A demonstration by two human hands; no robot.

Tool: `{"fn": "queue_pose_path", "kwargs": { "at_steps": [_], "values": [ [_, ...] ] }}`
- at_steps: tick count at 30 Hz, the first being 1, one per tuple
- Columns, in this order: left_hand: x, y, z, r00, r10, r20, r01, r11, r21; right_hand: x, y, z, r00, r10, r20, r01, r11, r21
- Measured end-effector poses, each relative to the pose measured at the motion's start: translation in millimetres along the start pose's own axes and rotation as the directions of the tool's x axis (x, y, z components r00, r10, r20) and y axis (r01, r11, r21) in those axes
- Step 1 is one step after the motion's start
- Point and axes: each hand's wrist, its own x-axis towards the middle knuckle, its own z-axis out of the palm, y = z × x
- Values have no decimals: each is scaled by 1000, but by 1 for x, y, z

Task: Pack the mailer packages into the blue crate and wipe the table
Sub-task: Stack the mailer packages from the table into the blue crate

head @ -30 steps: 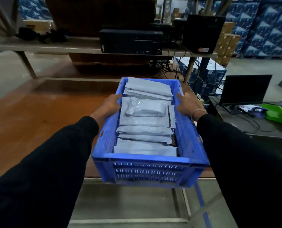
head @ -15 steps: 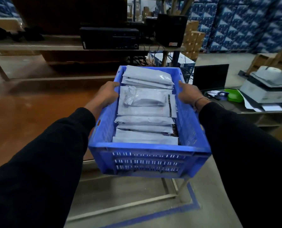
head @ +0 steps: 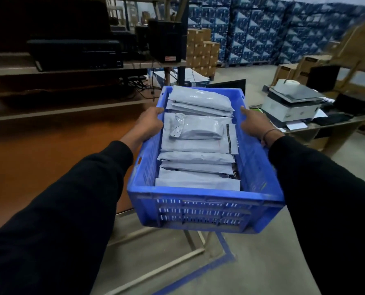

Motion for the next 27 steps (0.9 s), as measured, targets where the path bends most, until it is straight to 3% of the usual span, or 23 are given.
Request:
{"fn": "queue_pose_path", "kwargs": {
  "at_steps": [15, 27],
  "values": [
    [55, 124, 174, 967, 194, 164, -186, 980, -67, 18, 210, -19, 978, 206, -29, -206, 978, 14],
    [128, 156, 297, 923, 254, 290, -223, 965, -135, 32, 302, 9, 902, 429, -51, -426, 903, 60]
  ]
}}
